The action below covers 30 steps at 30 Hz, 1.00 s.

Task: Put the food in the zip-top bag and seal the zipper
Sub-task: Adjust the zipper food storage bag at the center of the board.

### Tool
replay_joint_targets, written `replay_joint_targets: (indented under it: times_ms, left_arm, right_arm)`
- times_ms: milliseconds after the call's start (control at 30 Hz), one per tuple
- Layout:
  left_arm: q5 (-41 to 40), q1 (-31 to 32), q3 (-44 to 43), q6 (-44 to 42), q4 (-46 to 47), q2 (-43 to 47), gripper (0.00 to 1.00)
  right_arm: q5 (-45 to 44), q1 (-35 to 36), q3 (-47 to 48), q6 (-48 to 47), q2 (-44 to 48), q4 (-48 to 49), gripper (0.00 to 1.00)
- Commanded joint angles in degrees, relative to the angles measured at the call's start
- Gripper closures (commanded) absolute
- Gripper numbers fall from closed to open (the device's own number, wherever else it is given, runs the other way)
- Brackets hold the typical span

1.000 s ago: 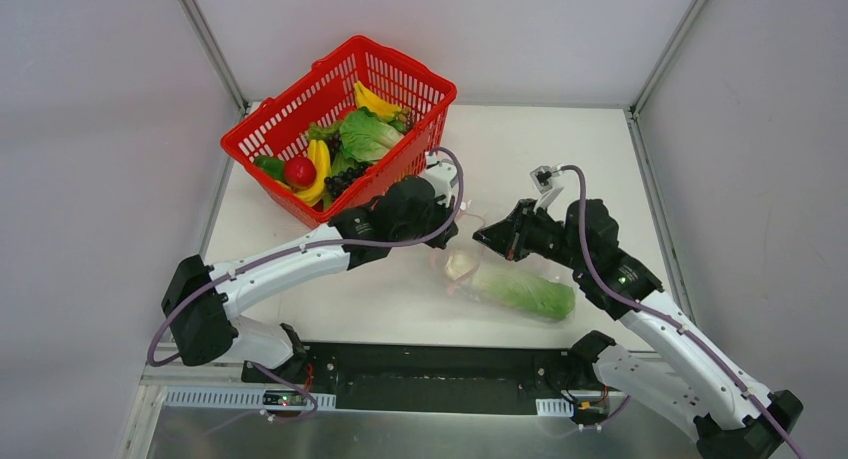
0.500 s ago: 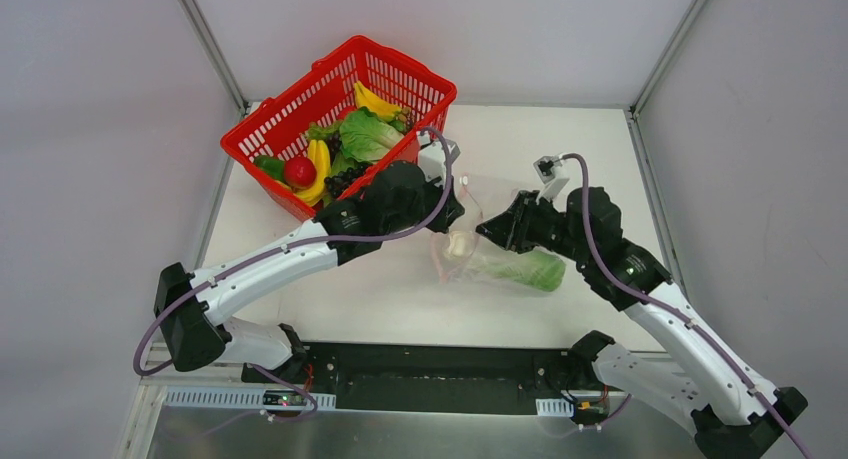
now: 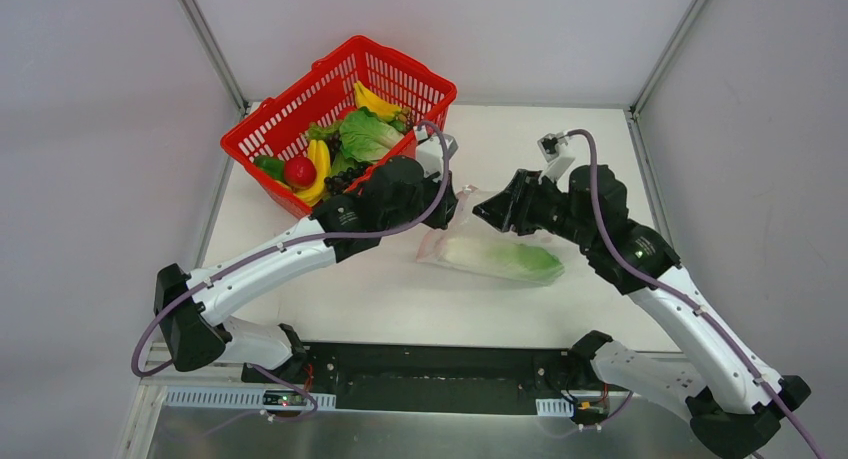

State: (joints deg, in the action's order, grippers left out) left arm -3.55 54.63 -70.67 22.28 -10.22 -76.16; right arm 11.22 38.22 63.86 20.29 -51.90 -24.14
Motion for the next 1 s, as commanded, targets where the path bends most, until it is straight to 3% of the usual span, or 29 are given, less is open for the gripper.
replay_joint_targets:
  times_ms: [0,300,500,833,967]
  left_arm:
    - [-0.6,-0.5,-3.2,1.7,0.6,0.5,1.00]
    - [-0.2,-0.4,-2.7,3.4,-0.5,0.4,1.00]
    - [-0.6,-0.4,1.3,10.4,1.5,2.8,1.00]
    - [-9.5,-0.3,8.3,26.2,0.2,9.4,1.00]
    - [-13.4,-0.6,8.4,28.2,-2.0,11.0,1.00]
  right_arm:
    - [-3.6,2.1,1.8,1.1,-1.6,-3.0,0.54]
    - [-10.5,4.2,2.9,0.0,-1.6,-1.9,0.48]
    - [-15.1,3.9,6.9,-2.8,-7.9,-6.1,0.40]
    - [-5.5,-0.2,16.1,-10.3,-19.7,-7.0,0.35]
    - [1.0,-0.2,15.8,-8.9,-17.6,-7.9,0.33]
